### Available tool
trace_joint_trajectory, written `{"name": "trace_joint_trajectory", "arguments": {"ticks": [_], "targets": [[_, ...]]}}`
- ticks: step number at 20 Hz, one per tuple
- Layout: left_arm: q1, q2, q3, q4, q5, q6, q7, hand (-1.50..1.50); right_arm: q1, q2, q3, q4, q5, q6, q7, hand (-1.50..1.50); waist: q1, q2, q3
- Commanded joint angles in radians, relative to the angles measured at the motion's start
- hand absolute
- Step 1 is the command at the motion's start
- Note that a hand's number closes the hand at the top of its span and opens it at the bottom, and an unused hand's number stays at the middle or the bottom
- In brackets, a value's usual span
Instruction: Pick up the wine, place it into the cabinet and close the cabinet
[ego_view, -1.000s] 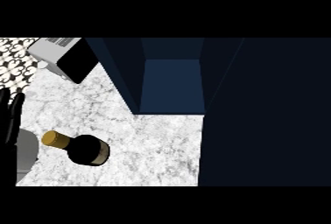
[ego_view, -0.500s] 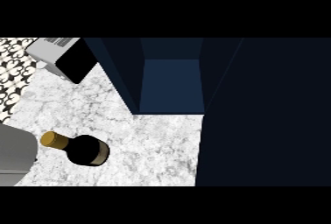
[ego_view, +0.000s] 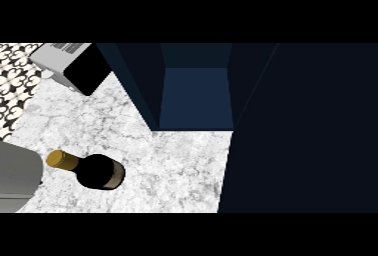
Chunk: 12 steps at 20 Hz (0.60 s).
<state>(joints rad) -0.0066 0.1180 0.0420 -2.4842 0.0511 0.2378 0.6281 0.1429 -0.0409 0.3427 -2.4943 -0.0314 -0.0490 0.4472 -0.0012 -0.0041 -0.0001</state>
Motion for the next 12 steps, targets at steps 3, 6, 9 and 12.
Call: {"name": "trace_joint_trajectory", "arguments": {"ticks": [3,6,9,12], "targets": [[0.018,-0.011,-0.017,-0.095,-0.035,0.015,0.031,-1.50,-0.069,0.001,0.074,-0.145,0.124,-0.076,0.166,-1.50,0.002,0.000,-0.001],[-0.027,0.020,0.064,-0.044,0.019,0.022,0.055,-1.50,-0.034,-0.035,0.077,-0.236,0.101,-0.085,0.202,-1.50,-0.007,-0.002,-0.001],[0.029,0.014,0.032,-0.119,0.007,0.013,0.082,-1.50,-0.104,-0.014,0.108,-0.185,0.149,-0.132,0.227,-1.50,0.001,-0.003,-0.002],[0.025,-0.020,-0.032,-0.061,-0.059,0.027,0.036,-1.50,-0.090,-0.040,0.088,-0.167,0.127,-0.126,0.191,-1.50,-0.004,0.000,0.000]]}}
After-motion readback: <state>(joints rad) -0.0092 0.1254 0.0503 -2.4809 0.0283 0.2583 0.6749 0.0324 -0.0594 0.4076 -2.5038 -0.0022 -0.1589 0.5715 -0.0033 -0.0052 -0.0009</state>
